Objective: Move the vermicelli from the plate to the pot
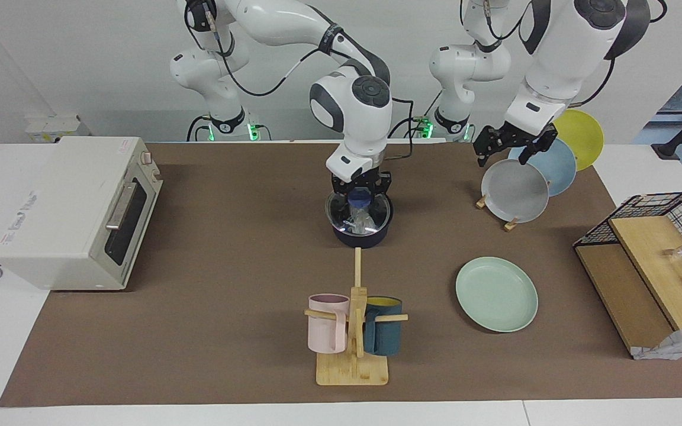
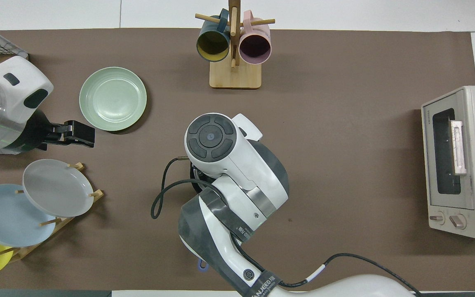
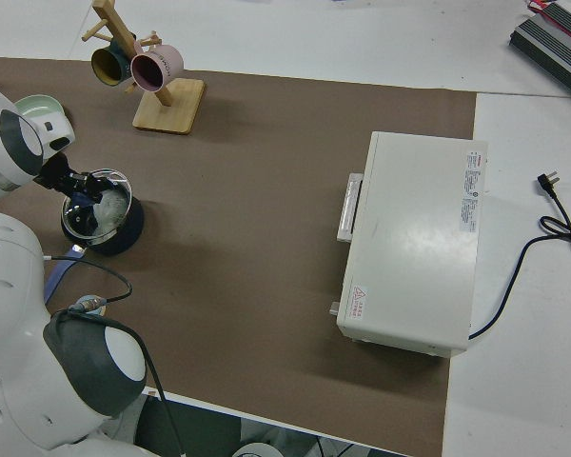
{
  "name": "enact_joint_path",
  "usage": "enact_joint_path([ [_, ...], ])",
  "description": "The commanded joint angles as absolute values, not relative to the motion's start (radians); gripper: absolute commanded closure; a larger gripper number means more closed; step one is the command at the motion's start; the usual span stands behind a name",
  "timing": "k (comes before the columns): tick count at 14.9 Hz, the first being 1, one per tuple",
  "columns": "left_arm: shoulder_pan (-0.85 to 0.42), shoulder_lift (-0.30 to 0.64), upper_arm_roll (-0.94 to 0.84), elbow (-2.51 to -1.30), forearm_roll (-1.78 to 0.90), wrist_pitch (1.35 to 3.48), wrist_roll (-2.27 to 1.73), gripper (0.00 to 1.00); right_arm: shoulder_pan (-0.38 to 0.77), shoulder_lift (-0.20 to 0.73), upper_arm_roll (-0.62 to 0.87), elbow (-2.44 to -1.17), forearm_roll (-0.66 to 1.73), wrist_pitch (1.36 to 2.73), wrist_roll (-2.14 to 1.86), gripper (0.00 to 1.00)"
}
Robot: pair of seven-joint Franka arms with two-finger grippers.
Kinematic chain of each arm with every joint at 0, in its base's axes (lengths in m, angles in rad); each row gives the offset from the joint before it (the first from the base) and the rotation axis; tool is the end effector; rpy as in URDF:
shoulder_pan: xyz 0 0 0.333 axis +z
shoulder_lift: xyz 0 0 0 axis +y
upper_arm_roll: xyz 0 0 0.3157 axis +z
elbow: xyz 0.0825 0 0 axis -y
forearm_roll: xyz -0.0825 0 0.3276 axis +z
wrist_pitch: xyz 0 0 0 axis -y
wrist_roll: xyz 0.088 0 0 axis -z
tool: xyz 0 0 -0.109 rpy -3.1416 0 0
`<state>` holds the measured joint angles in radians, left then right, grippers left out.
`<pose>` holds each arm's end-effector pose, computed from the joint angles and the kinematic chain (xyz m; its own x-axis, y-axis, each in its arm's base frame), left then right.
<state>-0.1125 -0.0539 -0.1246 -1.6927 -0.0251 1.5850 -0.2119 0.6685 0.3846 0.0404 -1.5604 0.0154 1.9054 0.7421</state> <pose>0.4655 -0.1170 0.5990 0.9981 -0.0239 -0.0568 -0.0236 -0.9997 0.0065 0.4672 0.3977 0.4395 0.9979 -0.0413 -0.0490 -0.0411 -0.9991 0.0049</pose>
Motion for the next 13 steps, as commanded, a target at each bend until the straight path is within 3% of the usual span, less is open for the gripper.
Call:
enact_joint_path([
  [1, -0.114, -0.058, -0.124, -1.662, -0.002, 1.579, -0.199, 0.0, 0.686, 0.397, 0.037, -1.531, 0.008, 1.905, 0.765, 0.77],
  [13, -0.1, -0.034, -0.112, -1.631, -0.034, 1.539, -0.198, 0.0, 0.69, 0.403, 0.04, -1.555, 0.021, 1.928, 0.782, 0.75],
])
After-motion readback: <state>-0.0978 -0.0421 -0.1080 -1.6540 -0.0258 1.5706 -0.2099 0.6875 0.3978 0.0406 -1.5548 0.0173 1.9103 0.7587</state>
